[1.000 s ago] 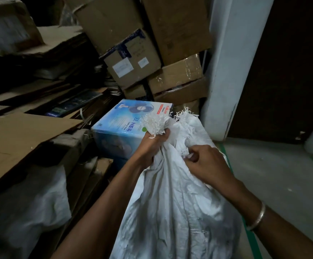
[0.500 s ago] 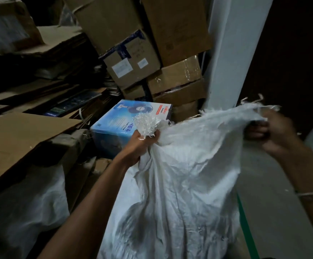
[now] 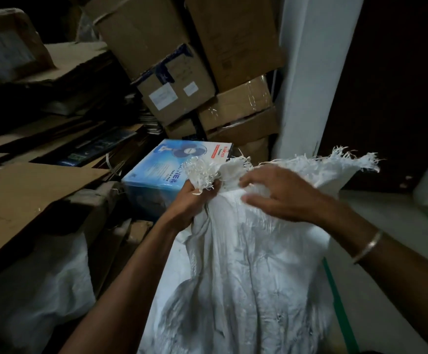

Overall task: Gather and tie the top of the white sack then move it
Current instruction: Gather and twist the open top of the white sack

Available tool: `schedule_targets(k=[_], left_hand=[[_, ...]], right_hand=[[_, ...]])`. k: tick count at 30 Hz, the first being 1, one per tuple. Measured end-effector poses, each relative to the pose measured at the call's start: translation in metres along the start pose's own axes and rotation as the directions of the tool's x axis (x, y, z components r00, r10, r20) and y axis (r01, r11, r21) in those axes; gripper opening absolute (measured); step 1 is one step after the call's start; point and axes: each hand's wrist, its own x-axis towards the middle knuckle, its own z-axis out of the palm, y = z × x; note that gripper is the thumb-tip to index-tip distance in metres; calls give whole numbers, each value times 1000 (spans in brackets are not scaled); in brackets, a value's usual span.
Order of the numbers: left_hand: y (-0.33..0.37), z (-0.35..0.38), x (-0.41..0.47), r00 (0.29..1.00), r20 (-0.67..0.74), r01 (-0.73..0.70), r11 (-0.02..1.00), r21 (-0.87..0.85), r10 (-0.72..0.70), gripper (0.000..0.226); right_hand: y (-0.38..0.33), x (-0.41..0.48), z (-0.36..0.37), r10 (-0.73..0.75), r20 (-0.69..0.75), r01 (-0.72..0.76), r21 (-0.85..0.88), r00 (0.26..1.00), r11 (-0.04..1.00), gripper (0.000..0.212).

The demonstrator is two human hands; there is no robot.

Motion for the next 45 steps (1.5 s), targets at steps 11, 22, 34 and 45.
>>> schedule_targets(k=[11, 22, 34, 45], left_hand=[[18, -50, -7, 997, -65, -27, 999, 20, 29, 87], [41, -63, -16, 1000, -2, -28, 985, 173, 28, 54], [101, -114, -26, 970, -51, -203, 903, 379, 239, 32], [113, -141, -35, 945, -108, -250, 898, 361, 307, 28]], right_hand=[[77, -18, -37, 563, -130, -558, -433, 816, 708, 26], [9, 63, 10, 52, 43, -50, -53, 998, 997, 56], [-32, 85, -6, 50, 110, -44, -53, 993, 998, 112], [-55, 121, -5, -9, 177, -19, 153, 984, 988, 89]])
